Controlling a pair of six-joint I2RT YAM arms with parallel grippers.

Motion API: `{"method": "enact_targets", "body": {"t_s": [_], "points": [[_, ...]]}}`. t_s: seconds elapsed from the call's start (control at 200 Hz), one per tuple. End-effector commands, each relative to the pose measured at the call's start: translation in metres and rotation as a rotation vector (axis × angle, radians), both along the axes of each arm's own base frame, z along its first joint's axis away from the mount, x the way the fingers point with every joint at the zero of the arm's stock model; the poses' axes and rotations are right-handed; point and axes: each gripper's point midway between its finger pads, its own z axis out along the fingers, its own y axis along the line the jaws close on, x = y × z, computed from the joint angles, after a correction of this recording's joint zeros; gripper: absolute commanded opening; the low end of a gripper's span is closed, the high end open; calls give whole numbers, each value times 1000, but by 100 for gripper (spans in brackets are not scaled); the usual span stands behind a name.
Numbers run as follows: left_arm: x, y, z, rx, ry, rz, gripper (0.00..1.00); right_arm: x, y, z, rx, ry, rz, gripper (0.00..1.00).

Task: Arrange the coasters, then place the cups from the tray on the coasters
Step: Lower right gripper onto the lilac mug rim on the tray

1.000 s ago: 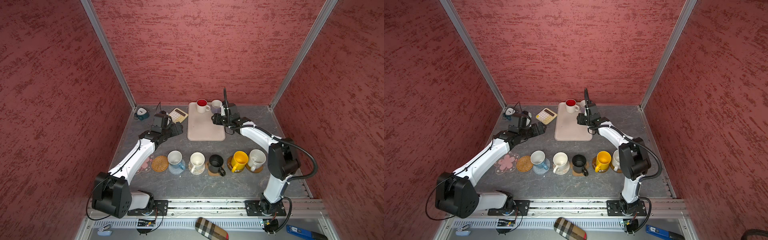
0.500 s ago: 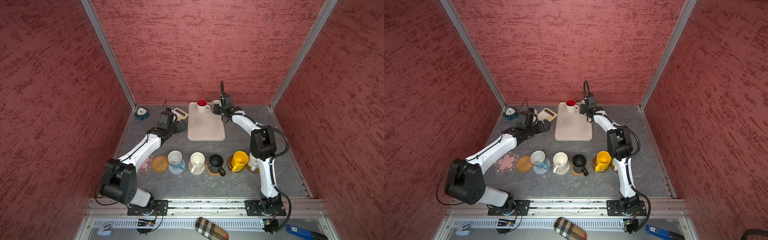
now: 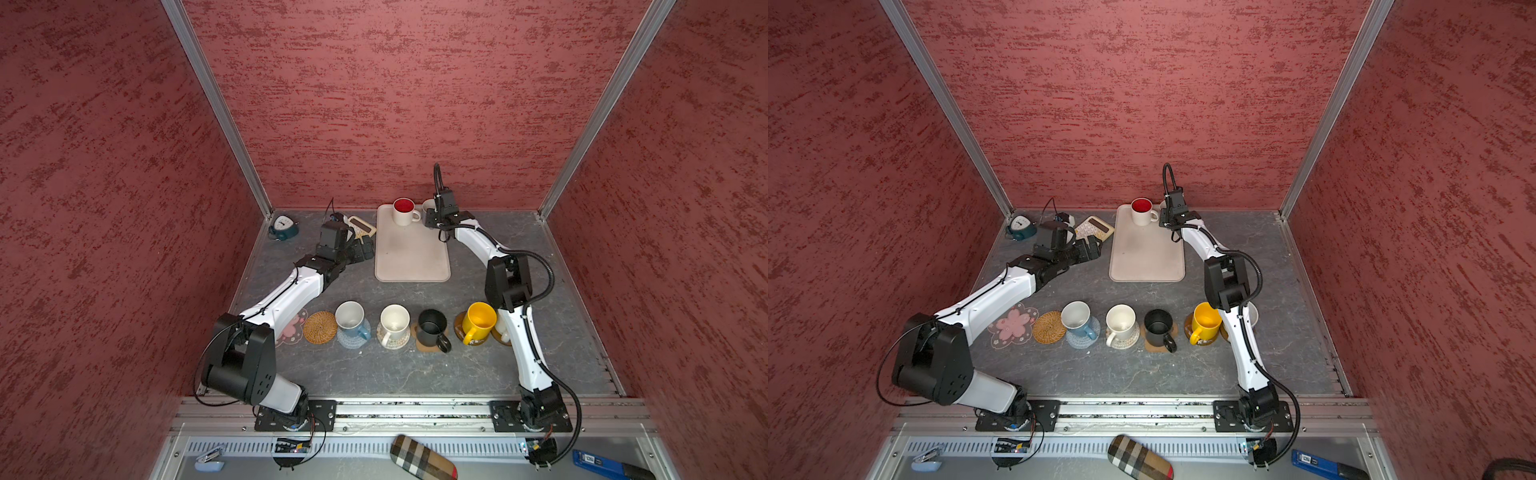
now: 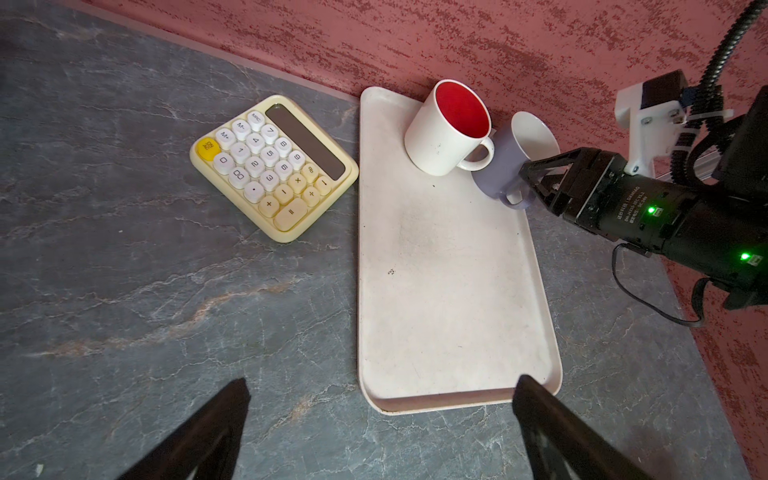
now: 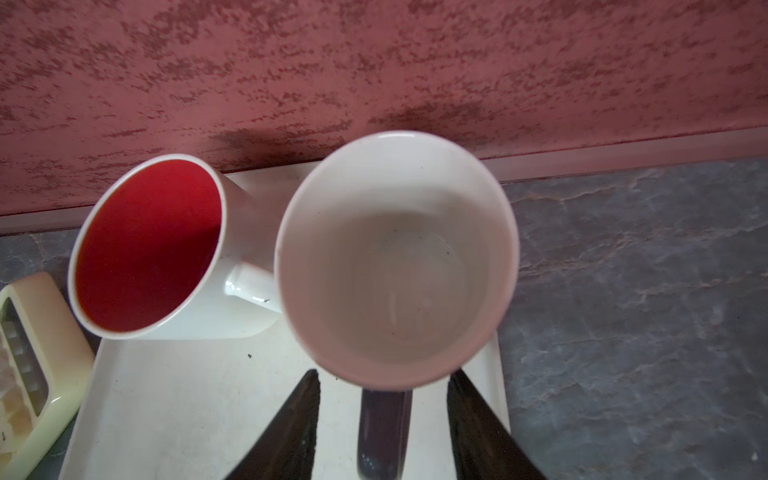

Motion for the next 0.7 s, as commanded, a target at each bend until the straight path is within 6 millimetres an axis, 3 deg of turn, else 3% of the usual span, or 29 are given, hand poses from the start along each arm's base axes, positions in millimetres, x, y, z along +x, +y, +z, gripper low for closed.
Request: {"method": "enact_targets", "body": {"t_s": [0.0, 0.25, 0.691], "points": [[4, 1, 3, 26, -18, -2, 99, 10, -9, 3, -14, -23, -24, 47], [-7, 4, 2, 22, -10, 6, 100, 12, -13, -4, -23, -4, -28, 38], [-35, 6, 25, 44, -41, 19, 99, -8, -11, 15, -6, 3, 0, 17]]}}
